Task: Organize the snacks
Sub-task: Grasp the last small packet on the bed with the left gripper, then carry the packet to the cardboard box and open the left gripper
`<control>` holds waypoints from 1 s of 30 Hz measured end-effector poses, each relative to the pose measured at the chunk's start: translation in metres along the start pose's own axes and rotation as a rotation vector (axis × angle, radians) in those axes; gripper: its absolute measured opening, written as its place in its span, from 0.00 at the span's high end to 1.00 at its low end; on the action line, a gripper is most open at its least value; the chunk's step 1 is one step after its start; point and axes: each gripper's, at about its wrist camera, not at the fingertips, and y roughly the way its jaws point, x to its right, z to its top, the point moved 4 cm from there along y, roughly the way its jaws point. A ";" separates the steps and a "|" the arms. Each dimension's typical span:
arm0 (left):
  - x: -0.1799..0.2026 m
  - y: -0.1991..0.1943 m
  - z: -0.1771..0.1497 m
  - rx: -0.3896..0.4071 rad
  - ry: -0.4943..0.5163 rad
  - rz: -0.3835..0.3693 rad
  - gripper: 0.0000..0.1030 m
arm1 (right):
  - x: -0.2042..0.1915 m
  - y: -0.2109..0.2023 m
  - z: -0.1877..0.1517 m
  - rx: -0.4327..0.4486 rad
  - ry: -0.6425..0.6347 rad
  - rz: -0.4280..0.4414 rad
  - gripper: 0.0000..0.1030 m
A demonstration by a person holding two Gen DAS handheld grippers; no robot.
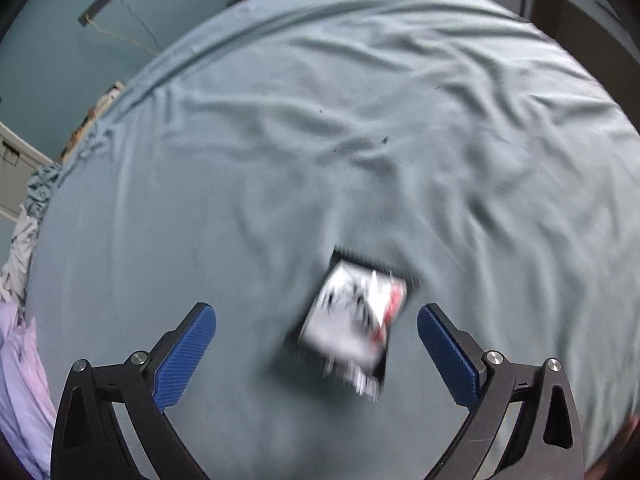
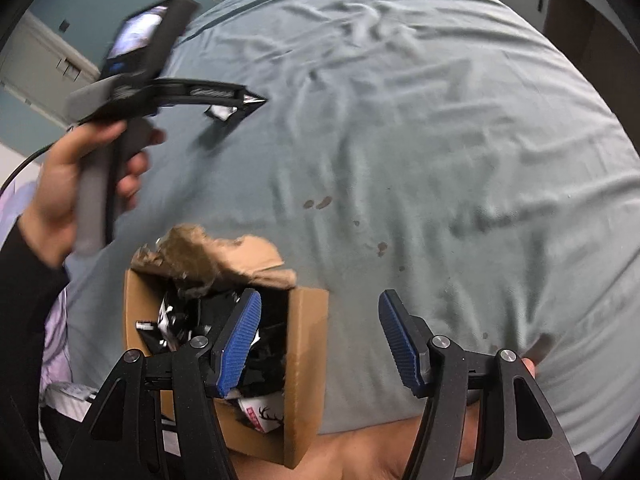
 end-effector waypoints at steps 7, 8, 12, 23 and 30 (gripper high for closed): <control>-0.001 0.020 0.010 -0.085 -0.175 -0.166 0.72 | 0.020 0.001 0.011 0.035 0.089 0.034 0.42; -0.003 0.011 0.008 -0.075 -0.181 -0.153 0.75 | 0.022 0.003 0.011 0.029 0.096 0.032 0.42; -0.012 -0.031 -0.010 -0.035 -0.193 -0.228 0.93 | 0.025 0.003 0.008 0.021 0.110 0.025 0.42; -0.027 -0.206 -0.107 0.172 -0.112 -0.363 0.93 | 0.030 -0.019 0.000 0.053 0.153 0.009 0.42; -0.016 -0.247 -0.166 0.201 -0.055 -0.509 0.93 | 0.038 -0.024 -0.007 0.037 0.207 0.037 0.41</control>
